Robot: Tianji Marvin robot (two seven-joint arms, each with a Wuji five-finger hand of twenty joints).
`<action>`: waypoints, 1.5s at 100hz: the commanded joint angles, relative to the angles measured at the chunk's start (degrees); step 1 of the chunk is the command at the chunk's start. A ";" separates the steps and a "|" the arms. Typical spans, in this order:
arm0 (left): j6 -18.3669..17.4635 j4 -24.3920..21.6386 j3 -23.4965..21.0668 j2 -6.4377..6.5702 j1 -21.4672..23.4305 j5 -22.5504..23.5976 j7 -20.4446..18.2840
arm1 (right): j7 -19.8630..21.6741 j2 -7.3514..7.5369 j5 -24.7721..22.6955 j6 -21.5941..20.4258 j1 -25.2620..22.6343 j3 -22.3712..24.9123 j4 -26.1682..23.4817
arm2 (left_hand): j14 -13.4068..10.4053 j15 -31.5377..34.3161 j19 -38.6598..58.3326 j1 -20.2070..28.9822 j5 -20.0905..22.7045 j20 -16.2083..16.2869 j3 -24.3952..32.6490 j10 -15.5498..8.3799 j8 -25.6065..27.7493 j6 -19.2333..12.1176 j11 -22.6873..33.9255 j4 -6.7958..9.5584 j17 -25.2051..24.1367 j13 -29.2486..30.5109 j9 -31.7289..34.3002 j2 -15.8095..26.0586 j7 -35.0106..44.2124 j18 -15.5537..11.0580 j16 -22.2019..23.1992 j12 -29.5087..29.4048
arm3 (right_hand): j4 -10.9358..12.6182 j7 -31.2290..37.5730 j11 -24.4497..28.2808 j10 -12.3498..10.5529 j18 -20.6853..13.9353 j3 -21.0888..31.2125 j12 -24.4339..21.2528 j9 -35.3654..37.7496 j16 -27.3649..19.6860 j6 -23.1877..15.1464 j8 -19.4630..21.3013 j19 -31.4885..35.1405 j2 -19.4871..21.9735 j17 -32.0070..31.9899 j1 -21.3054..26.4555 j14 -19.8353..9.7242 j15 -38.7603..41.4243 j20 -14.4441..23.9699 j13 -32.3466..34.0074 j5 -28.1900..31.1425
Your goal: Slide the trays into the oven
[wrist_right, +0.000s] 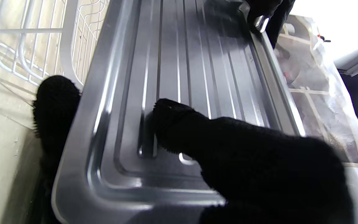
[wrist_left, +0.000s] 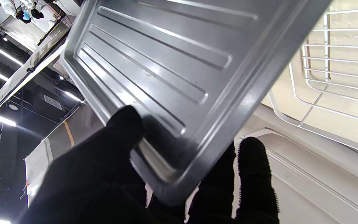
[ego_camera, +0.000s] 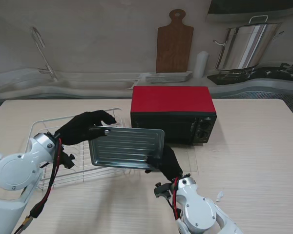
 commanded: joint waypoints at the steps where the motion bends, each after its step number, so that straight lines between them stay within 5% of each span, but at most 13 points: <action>1: -0.30 0.02 -0.31 -0.06 0.30 -0.52 -1.30 | 0.15 -0.92 0.09 0.31 -0.32 -0.28 -0.45 | -1.43 -2.80 -2.62 -3.96 -2.92 -1.22 -0.16 0.25 -1.87 0.90 -1.08 2.51 -1.79 -2.61 -3.15 2.25 -2.17 -1.21 -1.45 -1.97 | -0.76 9.17 0.69 1.06 -1.85 6.01 -0.68 2.85 0.06 -2.41 0.29 3.35 1.30 2.07 3.97 1.81 1.12 1.08 3.04 7.50; 33: -2.08 0.81 -1.15 -0.21 1.01 -0.85 -0.41 | 0.77 -1.43 7.60 6.13 -0.45 1.21 -2.53 | -3.05 -11.63 -13.94 -14.86 -8.01 -2.42 -6.77 -1.20 -7.79 1.49 -8.49 0.76 -6.81 -9.99 -11.65 0.98 -10.76 -2.03 -5.48 -7.03 | -0.64 9.61 0.62 2.09 -1.27 6.15 -0.68 2.69 -0.60 -1.44 -2.03 4.58 1.13 2.38 3.99 2.76 1.64 1.24 3.49 6.87; 72: -4.43 1.72 -0.92 -2.25 3.67 8.70 12.02 | 2.04 -1.13 11.49 13.32 -2.17 6.44 -5.63 | -3.40 -21.59 -30.39 -14.31 -5.99 -2.83 -18.71 -1.25 -16.45 -0.85 -16.76 2.18 -8.34 -13.22 -12.18 9.50 -19.61 -2.73 -11.57 -14.60 | -0.92 8.34 0.82 2.59 -1.86 5.68 -0.03 0.44 -1.32 -0.70 -3.39 3.46 2.14 1.86 3.80 2.28 1.27 0.83 2.48 4.50; 110: -7.61 5.21 2.01 -3.07 3.39 22.84 21.99 | 2.20 -1.00 13.74 19.38 -4.56 13.21 -7.82 | -4.53 -23.75 -40.16 -13.76 -6.35 -2.87 -22.34 -1.46 -18.40 -1.17 -18.04 2.89 -7.75 -15.15 -12.86 11.40 -20.79 -3.11 -12.76 -15.42 | -0.80 8.18 1.16 3.62 -1.55 5.71 0.26 -0.13 -1.45 0.28 -3.91 4.09 2.22 2.20 3.85 2.88 1.46 1.11 2.75 4.01; 150: -9.02 8.49 6.55 -2.44 1.39 28.23 22.03 | 3.15 -1.14 16.60 24.81 -5.99 17.87 -6.88 | -6.53 -24.88 -46.93 -14.12 -8.00 -2.40 -23.62 -2.38 -18.71 -1.68 -18.11 3.06 -7.57 -17.14 -15.03 12.73 -20.94 -4.63 -13.89 -15.67 | -0.93 8.37 1.72 3.72 -1.41 5.65 0.53 -0.47 -1.37 0.44 -4.01 4.07 2.36 2.24 3.93 2.96 1.87 1.10 2.70 3.84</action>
